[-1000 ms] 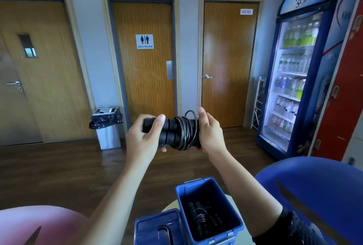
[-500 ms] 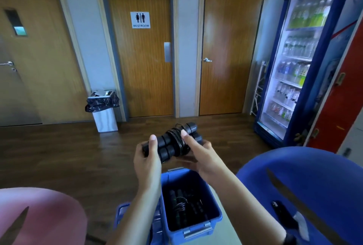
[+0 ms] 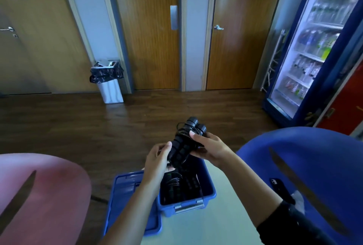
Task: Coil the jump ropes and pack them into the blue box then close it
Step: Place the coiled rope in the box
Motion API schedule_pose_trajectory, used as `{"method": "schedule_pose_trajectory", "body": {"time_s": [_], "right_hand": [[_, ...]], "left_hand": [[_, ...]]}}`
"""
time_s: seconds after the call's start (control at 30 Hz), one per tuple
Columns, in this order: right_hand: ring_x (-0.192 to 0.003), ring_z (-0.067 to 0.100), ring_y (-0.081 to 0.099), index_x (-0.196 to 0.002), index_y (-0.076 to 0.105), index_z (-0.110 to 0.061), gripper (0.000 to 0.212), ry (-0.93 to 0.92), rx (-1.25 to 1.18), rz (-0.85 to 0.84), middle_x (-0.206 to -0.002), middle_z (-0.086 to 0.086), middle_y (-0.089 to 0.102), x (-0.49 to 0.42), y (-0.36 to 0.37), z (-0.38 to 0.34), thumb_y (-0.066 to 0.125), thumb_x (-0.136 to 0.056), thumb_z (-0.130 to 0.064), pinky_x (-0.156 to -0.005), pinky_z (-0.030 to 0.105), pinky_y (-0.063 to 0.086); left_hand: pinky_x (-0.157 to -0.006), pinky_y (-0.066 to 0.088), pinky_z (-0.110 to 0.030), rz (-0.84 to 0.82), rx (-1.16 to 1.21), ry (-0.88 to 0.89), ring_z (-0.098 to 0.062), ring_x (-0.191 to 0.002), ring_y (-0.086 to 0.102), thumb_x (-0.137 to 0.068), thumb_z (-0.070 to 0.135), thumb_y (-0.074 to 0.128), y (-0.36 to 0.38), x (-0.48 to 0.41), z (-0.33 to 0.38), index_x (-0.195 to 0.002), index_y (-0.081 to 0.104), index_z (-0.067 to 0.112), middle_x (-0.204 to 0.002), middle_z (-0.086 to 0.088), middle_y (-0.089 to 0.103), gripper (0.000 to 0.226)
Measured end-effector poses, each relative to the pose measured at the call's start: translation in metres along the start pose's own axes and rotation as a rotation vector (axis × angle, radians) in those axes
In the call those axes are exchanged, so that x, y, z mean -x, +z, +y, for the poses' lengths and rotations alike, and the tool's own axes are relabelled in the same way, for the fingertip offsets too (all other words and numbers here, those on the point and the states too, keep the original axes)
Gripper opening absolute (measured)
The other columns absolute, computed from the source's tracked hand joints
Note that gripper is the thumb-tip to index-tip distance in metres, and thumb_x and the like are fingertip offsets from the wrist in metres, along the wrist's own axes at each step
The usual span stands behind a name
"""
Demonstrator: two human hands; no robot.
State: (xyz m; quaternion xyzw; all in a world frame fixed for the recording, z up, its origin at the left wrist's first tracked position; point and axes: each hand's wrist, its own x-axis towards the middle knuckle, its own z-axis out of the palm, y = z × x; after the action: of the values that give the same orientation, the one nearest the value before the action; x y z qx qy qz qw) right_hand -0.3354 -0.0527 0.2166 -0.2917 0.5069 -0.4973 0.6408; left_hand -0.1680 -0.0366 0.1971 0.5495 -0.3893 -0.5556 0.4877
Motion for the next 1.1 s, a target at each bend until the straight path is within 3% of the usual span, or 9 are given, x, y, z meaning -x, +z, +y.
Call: {"method": "schedule_pose_trajectory", "body": {"time_s": [0.13,0.2,0.4,0.53,0.67,0.8,0.93,1.03,1.1], "right_hand": [[-0.089,0.021,0.069,-0.119,0.057,-0.007,0.041,0.054,0.23,-0.005,-0.111,0.012,0.067,-0.034,-0.028,0.026,0.075,-0.082,-0.016,-0.069,0.032,0.061],[-0.085,0.019,0.068,-0.12,0.054,-0.009,0.048,0.078,0.411,0.009,-0.105,0.008,0.066,-0.048,-0.039,0.044,0.078,-0.079,-0.017,-0.073,0.036,0.061],[-0.11,0.029,0.06,-0.127,0.034,-0.007,0.077,0.142,0.907,0.019,-0.125,0.01,0.056,-0.08,-0.054,0.093,0.081,-0.073,-0.036,-0.09,0.047,0.054],[-0.117,0.032,0.055,-0.139,0.028,-0.002,0.081,0.145,1.102,-0.027,-0.132,0.017,0.053,-0.093,-0.046,0.103,0.074,-0.081,-0.034,-0.085,0.031,0.042],[-0.112,0.034,0.057,-0.145,0.025,-0.002,0.08,0.135,1.212,-0.04,-0.128,0.021,0.055,-0.104,-0.041,0.108,0.068,-0.086,-0.036,-0.077,0.03,0.041],[-0.119,0.035,0.053,-0.151,0.019,-0.008,0.079,0.087,1.26,0.008,-0.134,0.02,0.053,-0.099,-0.046,0.112,0.062,-0.092,-0.038,-0.086,0.034,0.043],[-0.127,0.033,0.049,-0.153,0.019,-0.014,0.074,-0.08,1.295,0.035,-0.144,0.016,0.047,-0.087,-0.045,0.122,0.058,-0.094,-0.034,-0.098,0.037,0.041],[-0.14,0.029,0.035,-0.152,0.023,-0.017,0.07,-0.201,1.298,0.016,-0.157,0.012,0.028,-0.08,-0.045,0.127,0.059,-0.094,-0.033,-0.109,0.035,0.032],[-0.145,0.026,0.027,-0.153,0.019,-0.021,0.08,-0.21,1.344,-0.049,-0.163,0.006,0.011,-0.077,-0.048,0.131,0.065,-0.089,-0.036,-0.111,0.034,0.03]], "left_hand": [[-0.084,0.054,-0.041,0.047,-0.385,0.096,-0.015,-0.093,0.064,-0.095,0.034,0.057,-0.02,-0.014,-0.037,-0.099,0.061,0.025,-0.106,0.004,0.066,0.011],[-0.086,0.051,-0.037,0.042,-0.552,0.122,-0.014,-0.097,0.061,-0.094,0.033,0.058,-0.03,-0.023,-0.057,-0.106,0.06,0.023,-0.114,0.002,0.065,0.015],[-0.102,0.038,-0.031,-0.033,-0.884,0.235,-0.019,-0.125,0.048,-0.091,0.028,0.064,-0.048,-0.045,-0.11,-0.122,0.057,0.017,-0.128,0.001,0.056,0.034],[-0.103,0.028,-0.025,-0.097,-1.002,0.238,-0.021,-0.135,0.035,-0.092,0.032,0.061,-0.052,-0.051,-0.128,-0.138,0.045,0.02,-0.143,-0.001,0.042,0.05],[-0.11,0.031,-0.039,-0.178,-1.117,0.177,-0.022,-0.144,0.019,-0.093,0.041,0.057,-0.05,-0.053,-0.137,-0.148,0.031,0.029,-0.159,0.003,0.019,0.062],[-0.109,0.035,-0.044,-0.214,-1.188,0.172,-0.025,-0.144,0.019,-0.092,0.045,0.056,-0.046,-0.059,-0.144,-0.15,0.028,0.03,-0.16,0.006,0.016,0.065],[-0.104,0.04,-0.047,-0.24,-1.232,0.144,-0.027,-0.142,0.021,-0.092,0.048,0.054,-0.042,-0.061,-0.152,-0.151,0.023,0.032,-0.161,0.009,0.014,0.068],[-0.102,0.041,-0.049,-0.261,-1.256,0.123,-0.03,-0.141,0.022,-0.091,0.048,0.055,-0.038,-0.063,-0.155,-0.151,0.021,0.033,-0.161,0.01,0.012,0.071],[-0.102,0.04,-0.051,-0.26,-1.257,0.11,-0.032,-0.14,0.023,-0.09,0.048,0.057,-0.036,-0.064,-0.157,-0.151,0.02,0.033,-0.161,0.01,0.011,0.072]]}}
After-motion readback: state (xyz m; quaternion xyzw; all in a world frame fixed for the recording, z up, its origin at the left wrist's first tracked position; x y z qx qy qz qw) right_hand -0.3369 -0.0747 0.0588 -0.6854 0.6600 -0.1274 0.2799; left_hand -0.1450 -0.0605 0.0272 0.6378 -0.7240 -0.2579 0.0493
